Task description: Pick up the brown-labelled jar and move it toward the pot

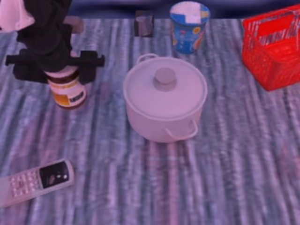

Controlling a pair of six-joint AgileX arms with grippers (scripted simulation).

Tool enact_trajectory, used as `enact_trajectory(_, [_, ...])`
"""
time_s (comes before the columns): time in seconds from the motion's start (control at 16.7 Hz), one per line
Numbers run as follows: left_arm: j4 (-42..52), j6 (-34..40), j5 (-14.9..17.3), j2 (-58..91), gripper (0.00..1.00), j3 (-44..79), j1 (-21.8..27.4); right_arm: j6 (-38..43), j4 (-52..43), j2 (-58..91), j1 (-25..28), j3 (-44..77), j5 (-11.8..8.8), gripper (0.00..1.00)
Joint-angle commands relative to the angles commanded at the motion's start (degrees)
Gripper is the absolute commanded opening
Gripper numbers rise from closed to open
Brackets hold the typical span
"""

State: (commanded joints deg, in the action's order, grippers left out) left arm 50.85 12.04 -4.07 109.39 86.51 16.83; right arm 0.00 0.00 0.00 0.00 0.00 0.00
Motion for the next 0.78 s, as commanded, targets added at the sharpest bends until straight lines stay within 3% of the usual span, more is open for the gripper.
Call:
enact_trajectory(0.24, [-2.1, 5.8, -2.0, -1.1, 0.00, -3.6, 2.4, 0.0, 0.0, 0.0, 0.0, 0.0, 0.0, 1.00])
enact_trajectory(0.78, [-7.1, 5.4, -1.8, 1.5, 0.00, -5.7, 1.9, 0.0, 0.0, 0.0, 0.0, 0.0, 0.0, 1.00])
